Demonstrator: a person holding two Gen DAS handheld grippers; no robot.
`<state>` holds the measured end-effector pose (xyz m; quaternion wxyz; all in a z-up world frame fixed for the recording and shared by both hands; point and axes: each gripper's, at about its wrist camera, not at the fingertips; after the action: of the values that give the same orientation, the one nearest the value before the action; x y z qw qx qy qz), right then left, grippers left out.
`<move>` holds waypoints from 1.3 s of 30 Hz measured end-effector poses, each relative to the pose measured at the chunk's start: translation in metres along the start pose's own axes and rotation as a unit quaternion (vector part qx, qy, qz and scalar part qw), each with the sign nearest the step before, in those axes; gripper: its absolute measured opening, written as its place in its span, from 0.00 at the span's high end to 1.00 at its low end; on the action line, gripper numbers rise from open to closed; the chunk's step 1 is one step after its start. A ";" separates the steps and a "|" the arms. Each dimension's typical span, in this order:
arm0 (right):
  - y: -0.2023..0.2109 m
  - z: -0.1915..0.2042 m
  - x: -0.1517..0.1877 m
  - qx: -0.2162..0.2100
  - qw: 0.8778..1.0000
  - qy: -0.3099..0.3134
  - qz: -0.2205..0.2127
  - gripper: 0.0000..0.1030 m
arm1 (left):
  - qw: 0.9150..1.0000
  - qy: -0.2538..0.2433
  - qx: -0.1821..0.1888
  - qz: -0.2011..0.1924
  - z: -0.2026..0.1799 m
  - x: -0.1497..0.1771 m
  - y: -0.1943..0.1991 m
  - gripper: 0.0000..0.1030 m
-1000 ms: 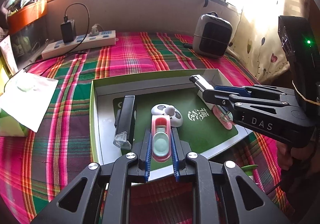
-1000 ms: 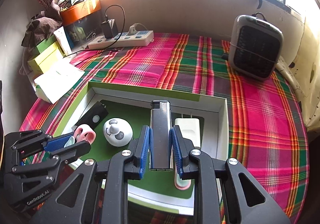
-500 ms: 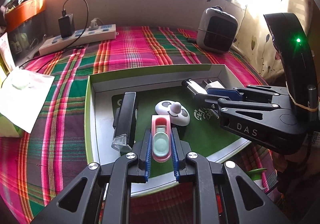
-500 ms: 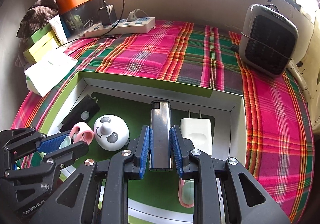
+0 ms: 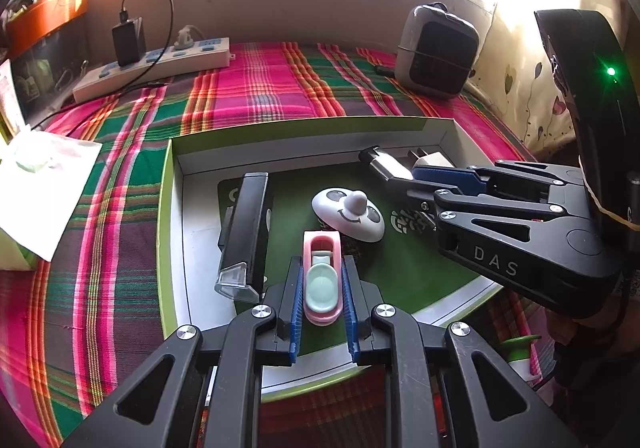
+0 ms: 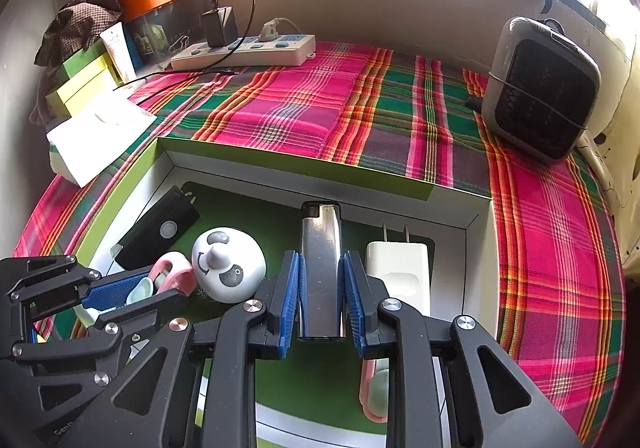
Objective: Organize rigid objects
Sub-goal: 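Lower and open the right gripper releasing the bar while the left releases the case, then withdraw both open grippers from the box toward the remaining items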
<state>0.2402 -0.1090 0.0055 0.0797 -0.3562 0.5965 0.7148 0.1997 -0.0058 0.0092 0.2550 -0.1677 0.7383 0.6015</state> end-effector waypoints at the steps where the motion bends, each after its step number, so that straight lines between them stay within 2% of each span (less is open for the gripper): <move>1: 0.000 0.000 0.000 0.000 1.000 0.000 -0.001 0.77 | 1.000 0.000 0.000 0.000 -0.001 0.000 0.000 0.84; 18: -0.001 0.000 0.001 -0.006 1.000 -0.007 -0.003 0.75 | 1.000 0.001 0.003 0.001 0.000 0.000 -0.001 0.83; 23: 0.001 0.001 0.000 -0.007 1.000 -0.007 -0.006 0.68 | 1.000 0.000 0.007 0.003 -0.001 0.001 -0.001 0.78; 30: 0.010 0.001 0.001 -0.009 1.000 -0.012 -0.017 0.64 | 1.000 0.000 0.008 -0.001 -0.004 0.001 0.005 0.73; 35: 0.021 0.003 0.003 -0.010 1.000 -0.013 -0.027 0.55 | 1.000 0.003 0.007 -0.009 -0.005 0.002 0.014 0.69; 39: 0.030 0.005 0.006 -0.009 0.999 -0.017 -0.035 0.54 | 1.000 0.003 0.008 -0.016 -0.006 0.005 0.025 0.69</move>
<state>0.2177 -0.1150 0.0263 0.1114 -0.3659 0.5755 0.7228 0.1809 -0.0060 0.0276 0.2636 -0.1792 0.7411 0.5909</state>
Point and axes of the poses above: each gripper's, at about its wrist camera, not at the fingertips, and y roughly against the way its jaws point, z to its left, x to its underside, and after that the axes turned 3 degrees about z, right-handed
